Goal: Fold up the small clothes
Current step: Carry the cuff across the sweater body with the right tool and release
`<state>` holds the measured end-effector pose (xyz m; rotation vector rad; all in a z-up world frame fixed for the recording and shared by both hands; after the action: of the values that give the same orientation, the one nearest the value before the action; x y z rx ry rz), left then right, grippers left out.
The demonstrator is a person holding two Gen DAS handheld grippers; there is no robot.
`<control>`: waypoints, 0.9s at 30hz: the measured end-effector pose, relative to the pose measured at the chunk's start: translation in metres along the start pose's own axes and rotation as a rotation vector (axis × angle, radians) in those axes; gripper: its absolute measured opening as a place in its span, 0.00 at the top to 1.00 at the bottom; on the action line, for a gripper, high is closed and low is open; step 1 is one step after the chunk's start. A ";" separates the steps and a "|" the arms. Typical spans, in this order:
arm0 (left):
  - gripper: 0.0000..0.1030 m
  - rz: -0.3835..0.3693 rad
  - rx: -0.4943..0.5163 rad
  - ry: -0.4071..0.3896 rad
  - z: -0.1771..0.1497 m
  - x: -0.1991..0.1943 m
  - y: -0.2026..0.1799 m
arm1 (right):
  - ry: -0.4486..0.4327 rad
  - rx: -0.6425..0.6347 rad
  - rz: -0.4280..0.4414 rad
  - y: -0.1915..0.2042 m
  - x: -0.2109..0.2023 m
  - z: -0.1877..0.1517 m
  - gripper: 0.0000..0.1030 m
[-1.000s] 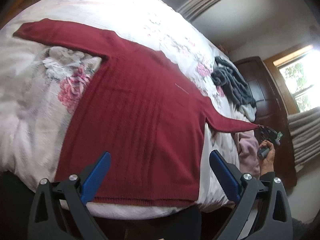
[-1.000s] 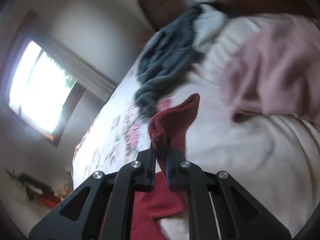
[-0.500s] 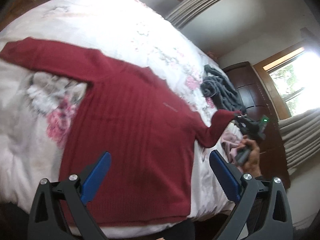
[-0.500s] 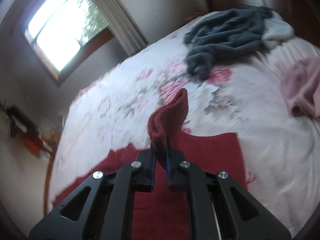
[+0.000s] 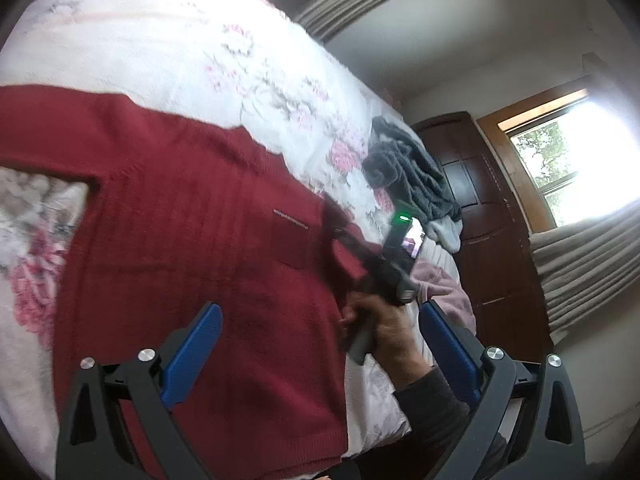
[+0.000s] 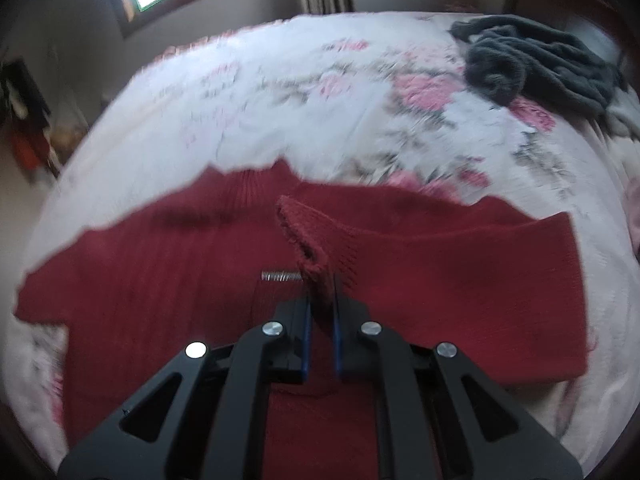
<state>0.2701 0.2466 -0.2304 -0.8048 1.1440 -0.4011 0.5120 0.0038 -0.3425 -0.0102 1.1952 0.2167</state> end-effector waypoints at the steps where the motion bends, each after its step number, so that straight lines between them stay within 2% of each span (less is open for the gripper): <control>1: 0.04 -0.013 -0.017 0.014 0.002 0.008 0.005 | 0.022 -0.018 -0.014 0.006 0.012 -0.003 0.93; 2: 0.04 -0.034 -0.036 0.033 0.006 0.019 0.011 | 0.045 -0.030 -0.015 0.009 0.023 -0.006 0.87; 4: 0.04 -0.044 -0.073 0.065 0.015 0.040 0.022 | 0.080 -0.036 0.019 0.013 0.033 -0.013 0.71; 5: 0.04 -0.064 -0.099 0.090 0.023 0.056 0.027 | 0.088 -0.038 0.040 0.013 0.032 -0.016 0.49; 6: 0.04 -0.076 -0.121 0.105 0.027 0.066 0.032 | 0.079 -0.034 0.050 0.011 0.027 -0.020 0.35; 7: 0.04 -0.101 -0.157 0.124 0.035 0.081 0.037 | 0.032 -0.021 0.062 0.005 0.013 -0.029 0.33; 9: 0.04 -0.134 -0.191 0.155 0.050 0.107 0.042 | -0.008 0.007 0.083 -0.006 -0.008 -0.045 0.32; 12: 0.04 -0.159 -0.207 0.211 0.078 0.158 0.042 | -0.042 0.077 0.111 -0.034 -0.036 -0.089 0.32; 14: 0.04 -0.203 -0.230 0.251 0.096 0.194 0.042 | -0.053 0.116 0.123 -0.047 -0.052 -0.126 0.32; 16: 0.04 -0.215 -0.267 0.272 0.110 0.224 0.045 | -0.045 0.176 0.160 -0.059 -0.061 -0.162 0.32; 19: 0.04 -0.184 -0.292 0.293 0.127 0.266 0.051 | -0.035 0.238 0.219 -0.068 -0.071 -0.204 0.32; 21: 0.06 -0.156 -0.301 0.318 0.133 0.286 0.055 | -0.029 0.255 0.240 -0.068 -0.076 -0.219 0.33; 24: 0.07 -0.120 -0.292 0.324 0.141 0.300 0.053 | -0.006 0.268 0.294 -0.067 -0.075 -0.242 0.38; 25: 0.11 -0.109 -0.283 0.327 0.143 0.302 0.051 | 0.000 0.264 0.310 -0.066 -0.074 -0.246 0.40; 27: 0.55 -0.071 -0.273 0.358 0.147 0.310 0.050 | 0.010 0.255 0.330 -0.067 -0.070 -0.255 0.51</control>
<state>0.5187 0.1288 -0.4410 -1.0419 1.5289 -0.4662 0.2639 -0.1043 -0.3788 0.4116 1.2231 0.3519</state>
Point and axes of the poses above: each gripper's, at about its wrist camera, not at the fingertips, and x roughly the way its jaws point, y to its left, z to its top, the point moved 3 cm from there along x, roughly the way its jaws point, and after that the axes turned 11 degrees about y, right-handed, at the moved point
